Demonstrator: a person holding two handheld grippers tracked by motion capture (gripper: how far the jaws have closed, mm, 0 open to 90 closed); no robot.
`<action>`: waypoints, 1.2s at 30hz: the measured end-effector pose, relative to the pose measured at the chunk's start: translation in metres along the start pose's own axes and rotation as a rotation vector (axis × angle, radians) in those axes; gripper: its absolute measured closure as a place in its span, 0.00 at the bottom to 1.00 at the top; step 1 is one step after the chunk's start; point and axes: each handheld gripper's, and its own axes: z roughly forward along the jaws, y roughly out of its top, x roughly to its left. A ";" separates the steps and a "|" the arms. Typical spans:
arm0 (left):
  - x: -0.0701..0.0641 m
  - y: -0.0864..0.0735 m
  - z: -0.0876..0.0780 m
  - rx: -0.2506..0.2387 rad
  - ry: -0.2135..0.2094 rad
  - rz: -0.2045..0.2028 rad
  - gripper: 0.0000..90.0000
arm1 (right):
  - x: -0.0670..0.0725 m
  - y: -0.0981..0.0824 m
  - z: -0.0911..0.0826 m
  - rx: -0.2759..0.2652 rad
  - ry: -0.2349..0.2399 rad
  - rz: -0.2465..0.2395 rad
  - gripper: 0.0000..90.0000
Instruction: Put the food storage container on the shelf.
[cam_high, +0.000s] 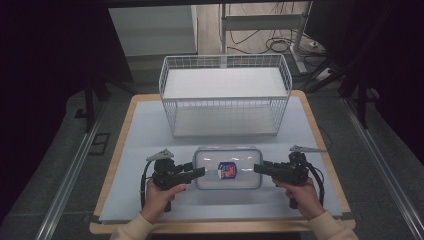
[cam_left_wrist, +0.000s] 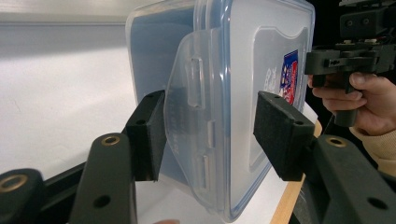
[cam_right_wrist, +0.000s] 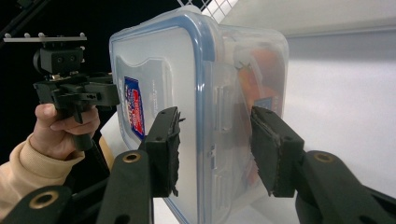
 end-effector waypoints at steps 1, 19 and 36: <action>0.000 0.001 -0.001 -0.002 0.000 0.003 0.50 | 0.001 0.001 0.000 -0.005 -0.002 -0.009 0.60; -0.012 0.039 -0.021 -0.067 0.007 0.052 0.50 | 0.030 0.041 -0.006 -0.055 -0.016 -0.110 0.59; -0.025 0.089 -0.033 -0.117 0.007 0.100 0.50 | 0.052 0.092 -0.017 -0.105 -0.024 -0.174 0.59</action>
